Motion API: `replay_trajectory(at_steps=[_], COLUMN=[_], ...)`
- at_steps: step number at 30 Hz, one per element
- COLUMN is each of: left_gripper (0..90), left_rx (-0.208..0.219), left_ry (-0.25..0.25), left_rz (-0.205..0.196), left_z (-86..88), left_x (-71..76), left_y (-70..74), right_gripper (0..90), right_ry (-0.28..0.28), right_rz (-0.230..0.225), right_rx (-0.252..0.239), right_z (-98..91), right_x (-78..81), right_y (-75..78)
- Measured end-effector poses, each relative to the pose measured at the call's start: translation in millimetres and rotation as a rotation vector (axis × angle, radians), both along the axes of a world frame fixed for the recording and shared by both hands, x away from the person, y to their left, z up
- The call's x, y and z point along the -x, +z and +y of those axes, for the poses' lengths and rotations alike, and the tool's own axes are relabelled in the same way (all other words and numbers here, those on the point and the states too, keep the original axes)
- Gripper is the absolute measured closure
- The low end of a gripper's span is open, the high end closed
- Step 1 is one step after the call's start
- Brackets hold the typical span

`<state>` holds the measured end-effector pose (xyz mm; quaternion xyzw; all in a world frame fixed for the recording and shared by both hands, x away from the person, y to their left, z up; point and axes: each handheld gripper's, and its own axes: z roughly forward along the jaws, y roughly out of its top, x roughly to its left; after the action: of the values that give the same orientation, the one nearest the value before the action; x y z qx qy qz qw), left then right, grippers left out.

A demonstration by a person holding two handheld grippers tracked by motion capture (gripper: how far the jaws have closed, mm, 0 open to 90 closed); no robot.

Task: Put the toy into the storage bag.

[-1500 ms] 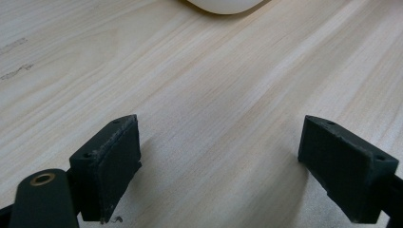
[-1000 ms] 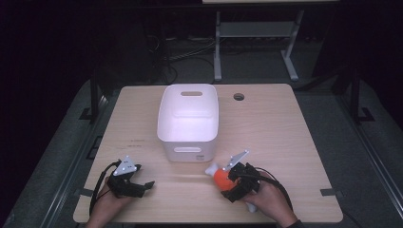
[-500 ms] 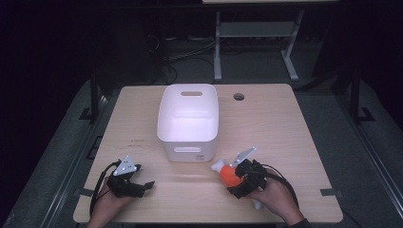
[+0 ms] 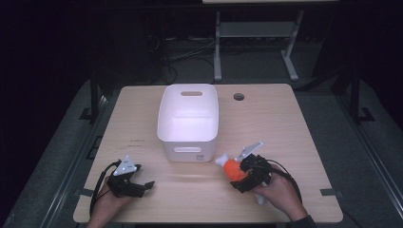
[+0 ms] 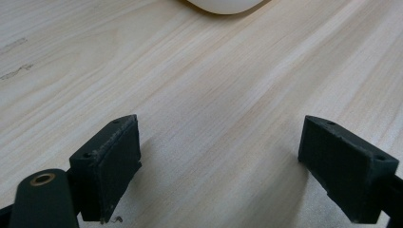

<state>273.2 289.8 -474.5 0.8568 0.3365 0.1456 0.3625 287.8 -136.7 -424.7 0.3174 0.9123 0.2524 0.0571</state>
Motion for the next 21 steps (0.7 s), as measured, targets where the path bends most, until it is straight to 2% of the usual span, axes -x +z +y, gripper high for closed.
replay_trajectory(at_steps=[21], left_gripper=[13.1], left_rx=[0.006], left_ry=[0.004], left_rz=[0.0], left_z=[-0.4], left_x=[0.1], left_y=[-0.3], right_gripper=[18.4], right_ry=[-0.015], right_rz=[-0.035], right_rx=[-0.034], right_z=[-7.1], right_x=[-16.2], right_y=[21.4])
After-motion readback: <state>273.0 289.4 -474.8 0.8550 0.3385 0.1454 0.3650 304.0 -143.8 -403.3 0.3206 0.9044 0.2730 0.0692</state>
